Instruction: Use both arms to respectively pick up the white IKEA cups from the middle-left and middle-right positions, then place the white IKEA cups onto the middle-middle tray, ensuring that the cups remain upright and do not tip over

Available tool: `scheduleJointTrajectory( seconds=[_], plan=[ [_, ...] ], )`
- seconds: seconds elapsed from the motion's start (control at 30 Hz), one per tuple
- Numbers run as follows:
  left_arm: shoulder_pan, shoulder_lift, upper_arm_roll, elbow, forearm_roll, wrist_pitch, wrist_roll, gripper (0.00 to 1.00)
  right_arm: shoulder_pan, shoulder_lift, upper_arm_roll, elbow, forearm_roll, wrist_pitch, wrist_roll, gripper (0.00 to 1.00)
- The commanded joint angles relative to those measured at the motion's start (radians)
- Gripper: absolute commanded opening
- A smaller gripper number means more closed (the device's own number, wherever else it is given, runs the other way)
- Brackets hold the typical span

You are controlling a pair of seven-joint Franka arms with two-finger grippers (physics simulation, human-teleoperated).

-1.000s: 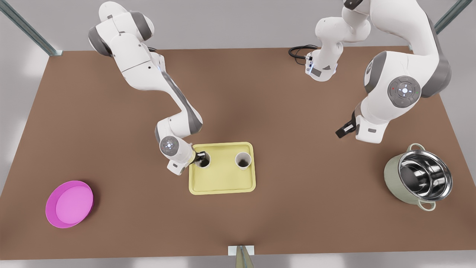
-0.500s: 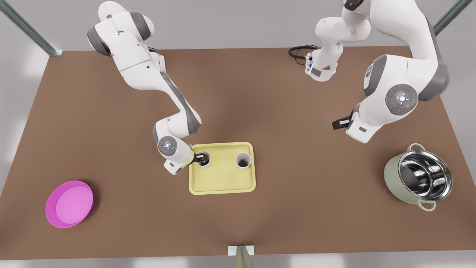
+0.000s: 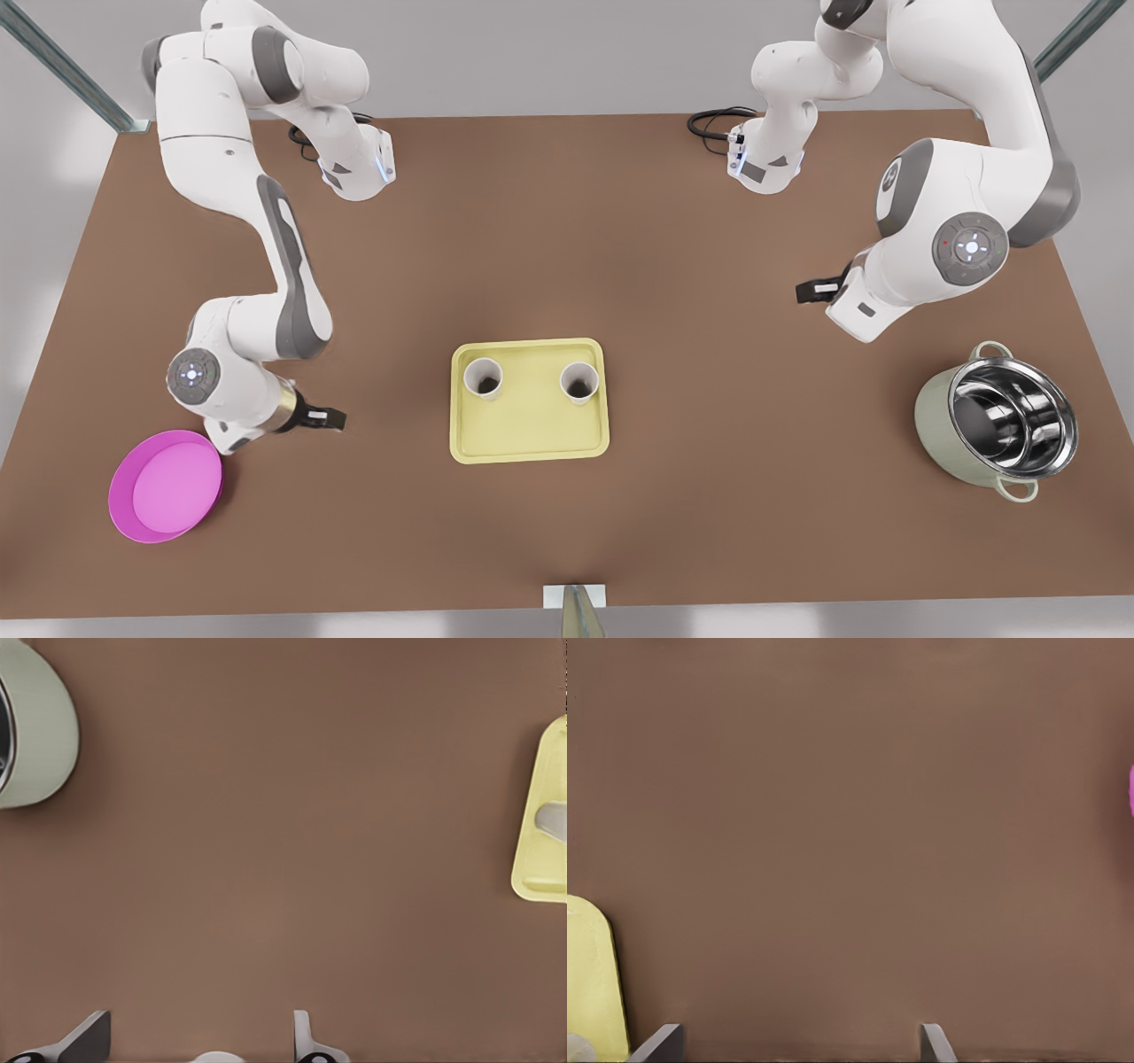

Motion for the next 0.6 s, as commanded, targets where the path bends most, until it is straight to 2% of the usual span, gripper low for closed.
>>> scheduleJointTrajectory(
  seconds=[0.0,0.03,0.07,0.13,0.57],
  plan=[
    [-0.001,-0.001,0.000,0.000,0.000,-0.004,0.124,1.00,-0.005,-0.110,0.000,-0.001,-0.048,-0.253,-0.338,1.00],
    [-0.001,-0.001,0.000,0.000,0.000,-0.004,0.124,1.00,-0.006,-0.208,-0.002,-0.004,-0.048,-0.350,-0.323,1.00],
    [-0.001,0.003,0.000,0.000,0.000,-0.004,0.124,1.00,-0.009,-0.267,-0.006,-0.024,-0.052,-0.368,-0.325,1.00],
    [-0.001,0.003,0.000,0.000,0.000,-0.005,0.124,1.00,-0.011,-0.300,-0.009,-0.016,-0.069,-0.383,-0.326,1.00],
    [-0.006,0.003,-0.002,0.000,-0.002,-0.028,0.118,1.00,-0.019,-0.288,-0.022,-0.004,-0.068,-0.452,-0.337,1.00]
  ],
)
